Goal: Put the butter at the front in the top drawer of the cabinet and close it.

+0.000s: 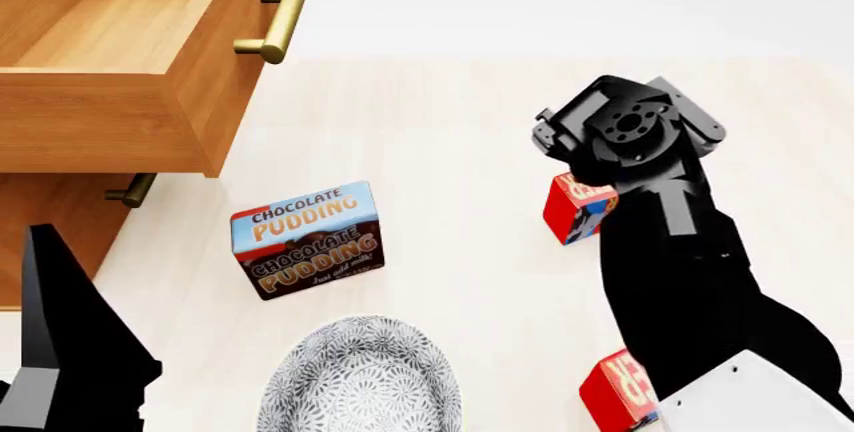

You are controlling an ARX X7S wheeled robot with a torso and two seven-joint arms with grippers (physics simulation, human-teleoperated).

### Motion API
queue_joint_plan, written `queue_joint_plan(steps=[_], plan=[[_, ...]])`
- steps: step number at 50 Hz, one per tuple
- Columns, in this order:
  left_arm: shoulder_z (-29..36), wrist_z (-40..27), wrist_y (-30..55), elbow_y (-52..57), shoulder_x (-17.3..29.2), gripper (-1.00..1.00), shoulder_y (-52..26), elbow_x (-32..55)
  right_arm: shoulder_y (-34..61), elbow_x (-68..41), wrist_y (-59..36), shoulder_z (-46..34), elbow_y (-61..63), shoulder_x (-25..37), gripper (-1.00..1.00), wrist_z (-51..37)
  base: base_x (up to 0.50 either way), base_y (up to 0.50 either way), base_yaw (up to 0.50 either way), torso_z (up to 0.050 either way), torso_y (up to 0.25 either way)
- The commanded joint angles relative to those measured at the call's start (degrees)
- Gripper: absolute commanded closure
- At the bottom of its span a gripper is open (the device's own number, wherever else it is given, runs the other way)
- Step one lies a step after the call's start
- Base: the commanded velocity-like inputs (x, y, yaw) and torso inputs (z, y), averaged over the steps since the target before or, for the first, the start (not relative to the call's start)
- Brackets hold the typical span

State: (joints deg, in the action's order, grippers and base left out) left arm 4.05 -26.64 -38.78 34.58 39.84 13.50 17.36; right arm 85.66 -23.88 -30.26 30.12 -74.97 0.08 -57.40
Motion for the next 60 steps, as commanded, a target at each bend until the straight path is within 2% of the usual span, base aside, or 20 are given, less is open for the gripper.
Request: queue_joint_plan(steps=[1,34,46,60], plan=[[-0.08,0.34,-0.78,-0.88,-0.22,-1.00,0.20,0.31,-0.37,-1.68,-0.78,-1.61,-0.01,-0.05,-1.00,0.62,0.00,0.00,0.00,0.000,0.000],[0.28,1.15,-0.92,-2.36,-0.60,-1.00,-0.50,1.01,-1.89,-0.33,-1.33,0.27,-0.02,-0.06,-1.00,1.42,0.00,0.00,0.00,0.000,0.000],[0.32,1.44,-1.24,-3.27,-0.86,-1.00,-0.70,1.37,-2.54,-5.74,-2.27,-5.36,-0.02,-0.06,-1.00,1.64,0.00,0.00,0.00,0.000,0.000],[0.41,1.84,-1.70,-4.24,-1.20,-1.00,-0.86,1.71,-3.32,-7.92,-3.09,-7.77,-0.02,-0.06,-1.00,2.49,0.00,0.00,0.00,0.000,0.000]])
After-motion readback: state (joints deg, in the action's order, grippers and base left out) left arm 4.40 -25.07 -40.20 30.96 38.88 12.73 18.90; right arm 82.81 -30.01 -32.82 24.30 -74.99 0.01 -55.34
